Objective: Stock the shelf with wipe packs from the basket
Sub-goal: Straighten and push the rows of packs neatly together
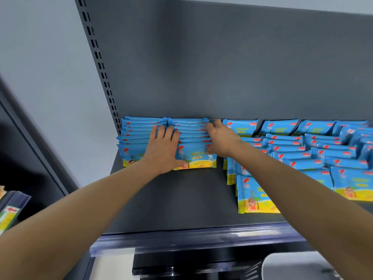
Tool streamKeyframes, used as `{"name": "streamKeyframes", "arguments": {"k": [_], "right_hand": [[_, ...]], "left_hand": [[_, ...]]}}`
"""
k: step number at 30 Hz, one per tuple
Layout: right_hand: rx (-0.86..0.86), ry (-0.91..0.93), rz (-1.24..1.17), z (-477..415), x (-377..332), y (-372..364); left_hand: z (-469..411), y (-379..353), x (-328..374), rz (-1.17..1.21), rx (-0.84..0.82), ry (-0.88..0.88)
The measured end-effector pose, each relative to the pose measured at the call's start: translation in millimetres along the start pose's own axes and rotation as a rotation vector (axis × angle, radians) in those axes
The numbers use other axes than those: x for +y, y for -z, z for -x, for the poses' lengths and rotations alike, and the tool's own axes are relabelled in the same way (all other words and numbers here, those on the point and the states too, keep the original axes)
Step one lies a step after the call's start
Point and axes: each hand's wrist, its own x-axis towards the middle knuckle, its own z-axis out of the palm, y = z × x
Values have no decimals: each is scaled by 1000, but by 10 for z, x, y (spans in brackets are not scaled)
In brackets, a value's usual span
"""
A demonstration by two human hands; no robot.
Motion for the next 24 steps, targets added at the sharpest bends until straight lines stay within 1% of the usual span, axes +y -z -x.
{"name": "streamKeyframes", "arguments": {"k": [3,8,13,16,19,24], "right_hand": [[25,10,24,37,21,-15],[12,-23,-5,165,49,7],[25,-101,12,314,108,76],[43,-159,-1,390,108,88],[67,-182,-30,453,108,83],[90,-180,-91,504,178,70]], "left_hand": [[-28,16,87,-46,29,19],[13,27,145,-113,69,29],[38,18,140,-57,97,18],[12,17,157,-42,135,-74],[-30,3,181,-48,136,-157],[-108,51,242,-4,105,-88]]}}
